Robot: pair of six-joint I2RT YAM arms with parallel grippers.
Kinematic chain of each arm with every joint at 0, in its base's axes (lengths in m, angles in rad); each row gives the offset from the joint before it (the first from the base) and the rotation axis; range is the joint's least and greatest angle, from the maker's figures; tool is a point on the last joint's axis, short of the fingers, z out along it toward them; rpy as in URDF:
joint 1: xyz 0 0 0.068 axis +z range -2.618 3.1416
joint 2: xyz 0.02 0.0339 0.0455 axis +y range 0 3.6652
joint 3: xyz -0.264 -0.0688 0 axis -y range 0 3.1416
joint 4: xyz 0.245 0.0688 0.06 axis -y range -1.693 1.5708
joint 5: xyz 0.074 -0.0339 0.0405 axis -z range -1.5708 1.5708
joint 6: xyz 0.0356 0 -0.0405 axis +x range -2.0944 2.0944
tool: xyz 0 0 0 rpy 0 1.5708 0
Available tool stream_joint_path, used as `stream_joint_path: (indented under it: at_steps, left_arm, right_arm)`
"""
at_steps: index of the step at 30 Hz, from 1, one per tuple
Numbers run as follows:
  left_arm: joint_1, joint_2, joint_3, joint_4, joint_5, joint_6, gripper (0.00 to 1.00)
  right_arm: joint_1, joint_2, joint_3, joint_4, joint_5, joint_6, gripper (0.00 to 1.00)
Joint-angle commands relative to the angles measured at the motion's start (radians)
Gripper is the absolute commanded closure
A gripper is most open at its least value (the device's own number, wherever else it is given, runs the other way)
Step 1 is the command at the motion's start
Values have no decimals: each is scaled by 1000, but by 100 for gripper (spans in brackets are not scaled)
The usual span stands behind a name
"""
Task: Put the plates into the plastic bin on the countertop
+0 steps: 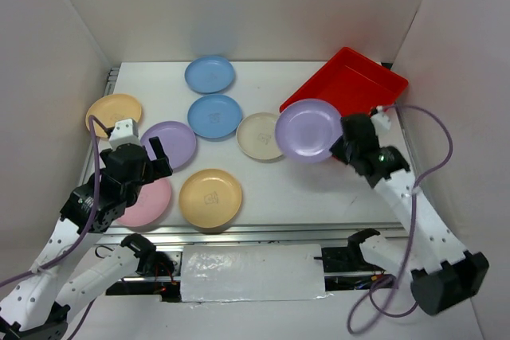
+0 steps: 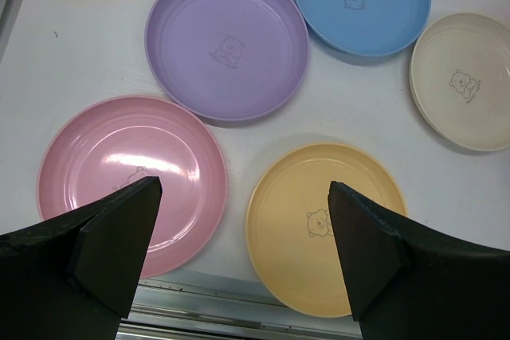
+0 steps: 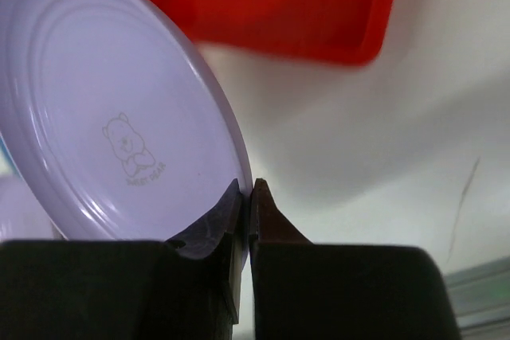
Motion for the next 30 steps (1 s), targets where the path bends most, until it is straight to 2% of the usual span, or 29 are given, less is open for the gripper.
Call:
stream_joint_path:
  at_steps: [1, 2, 3, 6, 11, 17, 19, 20, 21, 22, 23, 24, 25, 26, 27, 30]
  left_arm:
    - [2, -6, -5, 41, 9, 15, 1]
    - [3, -8, -7, 44, 12, 17, 1]
    - [3, -3, -8, 50, 24, 26, 1]
    - [3, 12, -11, 59, 41, 34, 1]
    - [3, 35, -13, 68, 72, 50, 1]
    - [3, 77, -10, 70, 98, 64, 1]
    - [3, 78, -13, 90, 128, 80, 2]
    - [3, 77, -16, 99, 180, 104, 2]
    - [3, 77, -23, 108, 204, 115, 3]
    - [3, 78, -25, 123, 221, 127, 3]
    - [3, 84, -26, 123, 234, 129, 3]
    - [3, 86, -23, 122, 233, 129, 3]
    - [3, 92, -23, 119, 230, 126, 3]
    - [3, 94, -23, 117, 230, 126, 3]
    - [3, 95, -22, 117, 228, 126, 3]
    - [3, 95, -20, 116, 222, 124, 3]
  right_arm:
    - [-203, 120, 142, 143, -117, -167, 100]
    - [-257, 151, 164, 171, -198, -183, 100]
    - [-366, 225, 211, 185, -237, -195, 100]
    - [-504, 439, 343, 203, -351, -195, 100]
    - [-543, 776, 567, 123, -351, -217, 100]
    - [-589, 997, 737, 111, -339, -232, 100]
    - [-586, 1028, 765, 96, -339, -247, 93]
    - [-589, 1044, 774, 94, -345, -260, 88]
    - [-589, 1041, 771, 96, -345, -260, 58]
    - [-589, 1019, 765, 100, -337, -254, 40]
    - [-583, 1001, 750, 106, -333, -252, 30]
    - [-578, 978, 739, 122, -331, -252, 24]
    - [-568, 915, 716, 129, -316, -252, 23]
    - [-542, 883, 706, 140, -308, -258, 6]
    - [-525, 851, 698, 157, -293, -266, 0]
    - [-453, 757, 710, 90, -282, -321, 0]
